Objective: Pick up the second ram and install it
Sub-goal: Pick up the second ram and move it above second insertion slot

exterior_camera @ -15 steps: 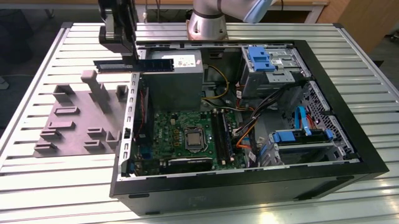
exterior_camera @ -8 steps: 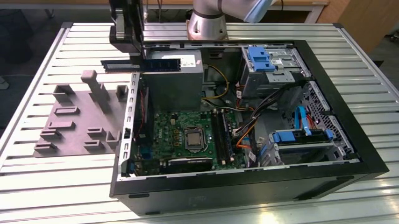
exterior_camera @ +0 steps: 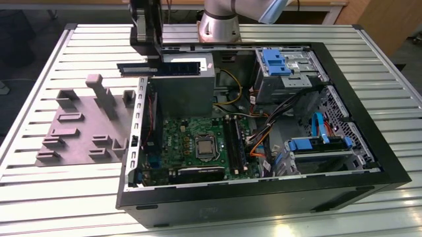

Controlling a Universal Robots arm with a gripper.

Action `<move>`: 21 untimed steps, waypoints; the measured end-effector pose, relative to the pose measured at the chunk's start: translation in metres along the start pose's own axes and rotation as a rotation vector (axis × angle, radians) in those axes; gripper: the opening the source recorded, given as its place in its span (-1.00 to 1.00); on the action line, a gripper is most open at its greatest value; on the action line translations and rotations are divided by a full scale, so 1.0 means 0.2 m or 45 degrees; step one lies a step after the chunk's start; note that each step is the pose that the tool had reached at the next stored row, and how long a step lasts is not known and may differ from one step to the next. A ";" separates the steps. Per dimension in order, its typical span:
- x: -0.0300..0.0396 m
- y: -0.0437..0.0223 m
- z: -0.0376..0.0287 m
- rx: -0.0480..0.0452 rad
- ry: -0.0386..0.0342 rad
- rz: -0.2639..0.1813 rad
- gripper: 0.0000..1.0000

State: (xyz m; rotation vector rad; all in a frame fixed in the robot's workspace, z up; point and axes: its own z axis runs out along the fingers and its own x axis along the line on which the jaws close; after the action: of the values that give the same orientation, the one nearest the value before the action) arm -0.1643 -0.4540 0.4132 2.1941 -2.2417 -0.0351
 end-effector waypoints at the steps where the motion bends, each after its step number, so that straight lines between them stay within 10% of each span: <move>1: 0.000 -0.010 0.000 0.000 -0.0001 0.000 -0.77; 21: -0.004 -0.204 -0.004 0.000 0.0000 0.000 -0.77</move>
State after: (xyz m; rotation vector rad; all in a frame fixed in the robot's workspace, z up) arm -0.1236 -0.4540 0.4132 2.1941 -2.2418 -0.0351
